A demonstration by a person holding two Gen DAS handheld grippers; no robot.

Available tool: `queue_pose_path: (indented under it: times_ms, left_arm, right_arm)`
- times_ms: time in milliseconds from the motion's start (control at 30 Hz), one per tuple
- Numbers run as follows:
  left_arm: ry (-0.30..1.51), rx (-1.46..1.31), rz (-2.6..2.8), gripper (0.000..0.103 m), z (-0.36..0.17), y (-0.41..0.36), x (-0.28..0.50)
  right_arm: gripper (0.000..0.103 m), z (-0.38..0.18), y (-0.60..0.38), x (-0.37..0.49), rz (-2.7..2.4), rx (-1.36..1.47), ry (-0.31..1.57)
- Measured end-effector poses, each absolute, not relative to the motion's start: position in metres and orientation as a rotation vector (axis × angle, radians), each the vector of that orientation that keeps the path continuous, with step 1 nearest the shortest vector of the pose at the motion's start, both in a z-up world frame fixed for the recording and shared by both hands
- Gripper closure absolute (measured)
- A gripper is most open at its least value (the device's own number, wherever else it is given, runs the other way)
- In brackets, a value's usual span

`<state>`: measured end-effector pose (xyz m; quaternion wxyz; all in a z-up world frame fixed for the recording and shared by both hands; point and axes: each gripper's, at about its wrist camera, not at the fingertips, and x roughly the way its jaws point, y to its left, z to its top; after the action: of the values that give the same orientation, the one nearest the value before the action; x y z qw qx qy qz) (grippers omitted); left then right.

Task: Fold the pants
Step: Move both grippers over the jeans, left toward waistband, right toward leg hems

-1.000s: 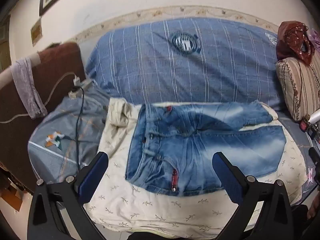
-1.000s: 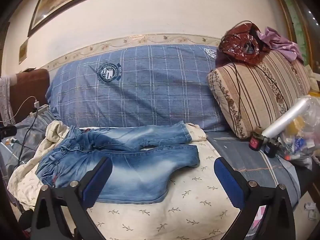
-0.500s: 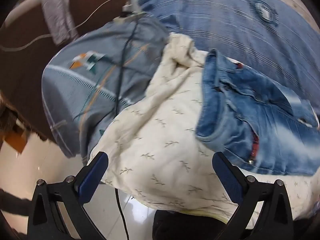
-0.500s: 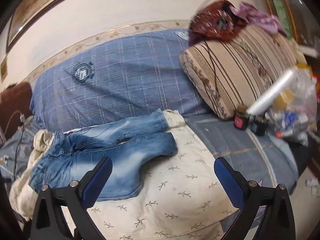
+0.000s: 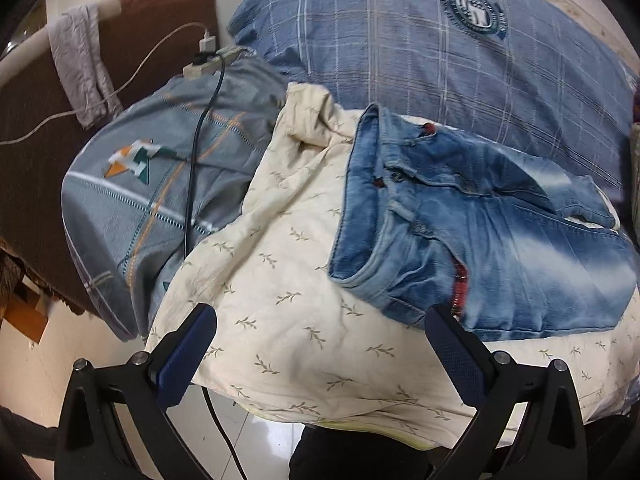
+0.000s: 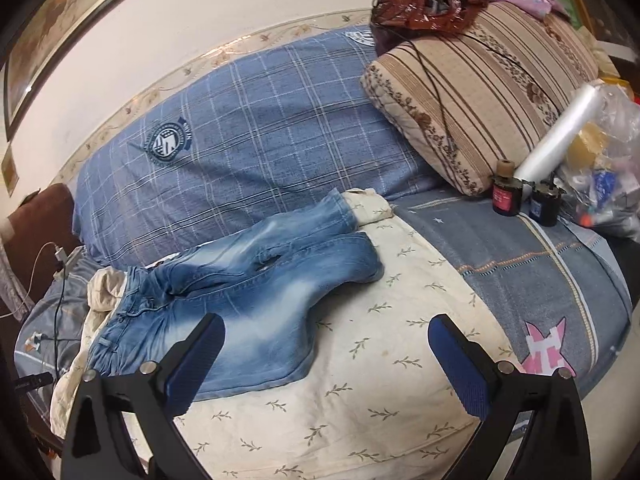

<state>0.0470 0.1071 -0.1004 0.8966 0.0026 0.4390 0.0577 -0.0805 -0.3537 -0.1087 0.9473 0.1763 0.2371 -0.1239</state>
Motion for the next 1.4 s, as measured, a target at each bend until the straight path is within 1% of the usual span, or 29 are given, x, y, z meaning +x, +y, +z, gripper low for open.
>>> queue_pose_path:
  times_ms: [300,900,1067,1200,1267,1400]
  left_arm:
    - [0.842,0.036,0.107,0.000,-0.082,0.092,0.039]
    - [0.847,0.034,0.108,0.000,-0.084,0.087,0.042]
    - [0.864,0.037,0.092,0.000,-0.092,0.088,0.049]
    - [0.922,0.011,0.109,0.000,-0.111,0.097,0.060]
    - [0.931,0.012,0.125,0.000,-0.116,0.101,0.062]
    - [0.933,0.008,0.134,0.000,-0.118,0.102,0.066]
  right_arm:
    - [0.000,-0.095,-0.334,-0.078,-0.204,0.330,0.459]
    - [0.000,-0.091,-0.324,-0.073,-0.181,0.308,0.465]
    - [0.000,-0.095,-0.323,-0.068,-0.179,0.305,0.484]
    - [0.000,-0.111,-0.332,-0.054,-0.200,0.334,0.559]
    - [0.000,-0.118,-0.341,-0.052,-0.206,0.383,0.564]
    - [0.000,-0.122,-0.349,-0.052,-0.236,0.390,0.565]
